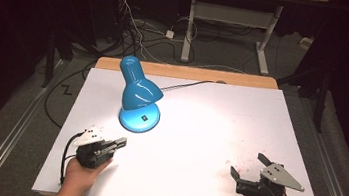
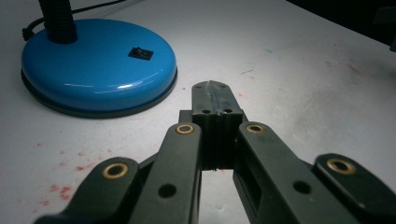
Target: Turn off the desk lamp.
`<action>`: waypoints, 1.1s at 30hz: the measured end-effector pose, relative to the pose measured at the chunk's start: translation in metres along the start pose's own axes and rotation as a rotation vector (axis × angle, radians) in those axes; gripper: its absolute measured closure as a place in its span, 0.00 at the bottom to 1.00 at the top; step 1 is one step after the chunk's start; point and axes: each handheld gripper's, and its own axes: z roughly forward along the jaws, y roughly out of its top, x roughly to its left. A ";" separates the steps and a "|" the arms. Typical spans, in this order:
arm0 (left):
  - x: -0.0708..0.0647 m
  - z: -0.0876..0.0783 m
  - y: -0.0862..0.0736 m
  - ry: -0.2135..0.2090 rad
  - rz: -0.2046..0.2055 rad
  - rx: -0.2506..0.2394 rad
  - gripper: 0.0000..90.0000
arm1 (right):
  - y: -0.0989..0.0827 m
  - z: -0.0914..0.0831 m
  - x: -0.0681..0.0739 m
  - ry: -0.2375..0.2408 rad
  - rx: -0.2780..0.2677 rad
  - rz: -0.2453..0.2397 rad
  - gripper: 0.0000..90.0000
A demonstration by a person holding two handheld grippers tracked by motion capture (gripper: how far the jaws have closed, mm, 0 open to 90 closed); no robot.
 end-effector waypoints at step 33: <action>0.038 0.041 0.033 0.013 -0.069 -0.011 0.98 | 0.000 -0.002 -0.003 -0.011 -0.005 0.000 0.01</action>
